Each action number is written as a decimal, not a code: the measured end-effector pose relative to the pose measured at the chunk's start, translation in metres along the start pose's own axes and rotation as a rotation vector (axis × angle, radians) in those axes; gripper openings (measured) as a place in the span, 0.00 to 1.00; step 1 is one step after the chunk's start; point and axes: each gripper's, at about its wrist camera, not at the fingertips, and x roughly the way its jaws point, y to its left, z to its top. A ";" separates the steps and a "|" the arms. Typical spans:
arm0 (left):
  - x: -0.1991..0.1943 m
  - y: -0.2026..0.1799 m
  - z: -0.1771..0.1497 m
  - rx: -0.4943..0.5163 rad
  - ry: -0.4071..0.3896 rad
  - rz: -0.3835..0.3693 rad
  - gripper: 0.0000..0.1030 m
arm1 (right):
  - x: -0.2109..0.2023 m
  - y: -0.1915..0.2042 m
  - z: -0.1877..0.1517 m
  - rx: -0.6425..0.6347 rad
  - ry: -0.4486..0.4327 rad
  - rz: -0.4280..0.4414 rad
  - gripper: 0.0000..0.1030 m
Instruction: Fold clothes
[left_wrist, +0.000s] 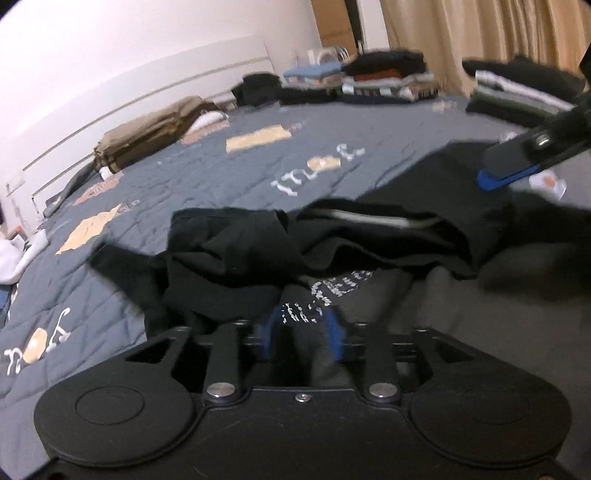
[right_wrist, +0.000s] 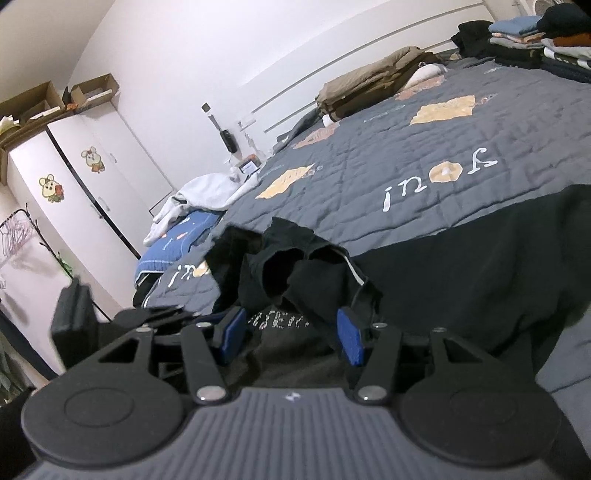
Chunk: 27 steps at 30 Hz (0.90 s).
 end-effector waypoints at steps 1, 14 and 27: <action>-0.007 0.008 -0.002 -0.033 -0.020 0.025 0.52 | 0.000 -0.001 0.000 0.005 -0.001 0.001 0.53; -0.008 0.164 -0.069 -0.794 -0.044 0.046 0.55 | 0.007 -0.005 -0.001 0.031 0.017 0.007 0.53; 0.045 0.199 -0.081 -1.035 -0.063 0.058 0.37 | 0.015 -0.004 -0.009 0.024 0.053 0.003 0.53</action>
